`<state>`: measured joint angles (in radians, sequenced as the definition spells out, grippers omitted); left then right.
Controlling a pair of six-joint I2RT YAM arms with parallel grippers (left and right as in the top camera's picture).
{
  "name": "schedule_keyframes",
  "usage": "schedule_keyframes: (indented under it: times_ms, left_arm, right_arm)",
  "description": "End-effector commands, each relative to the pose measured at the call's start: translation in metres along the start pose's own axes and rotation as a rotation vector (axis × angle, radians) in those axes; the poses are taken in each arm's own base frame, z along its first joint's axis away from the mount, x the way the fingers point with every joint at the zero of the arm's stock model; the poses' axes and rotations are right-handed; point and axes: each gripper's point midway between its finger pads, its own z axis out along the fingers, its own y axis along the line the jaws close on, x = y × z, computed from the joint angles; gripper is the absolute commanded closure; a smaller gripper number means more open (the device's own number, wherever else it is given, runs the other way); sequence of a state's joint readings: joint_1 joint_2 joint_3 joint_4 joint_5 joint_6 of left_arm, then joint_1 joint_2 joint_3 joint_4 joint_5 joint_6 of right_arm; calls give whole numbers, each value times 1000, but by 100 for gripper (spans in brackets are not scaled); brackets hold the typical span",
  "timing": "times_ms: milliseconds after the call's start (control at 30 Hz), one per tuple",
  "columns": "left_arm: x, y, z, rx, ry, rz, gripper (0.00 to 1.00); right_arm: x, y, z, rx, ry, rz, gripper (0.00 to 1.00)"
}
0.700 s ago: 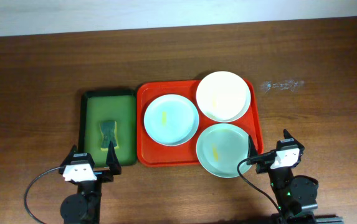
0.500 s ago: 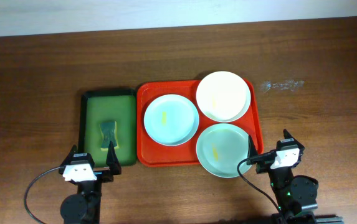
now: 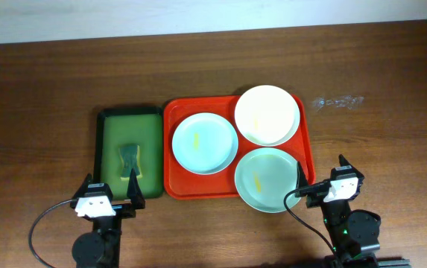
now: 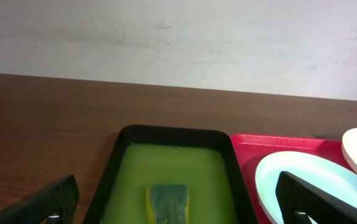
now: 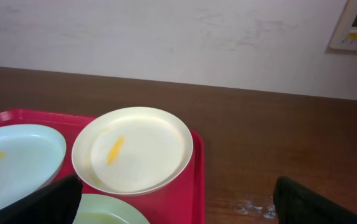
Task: Clean dirty plates on tray and stack at the side
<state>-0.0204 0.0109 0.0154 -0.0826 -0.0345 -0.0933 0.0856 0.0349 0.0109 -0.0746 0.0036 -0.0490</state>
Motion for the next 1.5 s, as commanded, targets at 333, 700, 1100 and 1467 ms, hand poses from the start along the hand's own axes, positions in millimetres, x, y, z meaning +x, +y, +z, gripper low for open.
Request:
schedule_keyframes:
  times_ms: [333, 700, 1100, 1467]
  left_arm:
    - [2, 1, 0, -5, 0, 17, 1]
    - [2, 1, 0, -5, 0, 17, 1]
    - [2, 1, 0, -5, 0, 17, 1]
    - [-16, -24, -9, 126, 19, -29, 1]
  right_arm:
    - [4, -4, 0, 23, 13, 6, 2]
    - [4, -4, 0, 23, 13, 6, 2]
    - [4, -4, 0, 23, 12, 6, 2]
    - [-12, 20, -5, -121, -5, 49, 2]
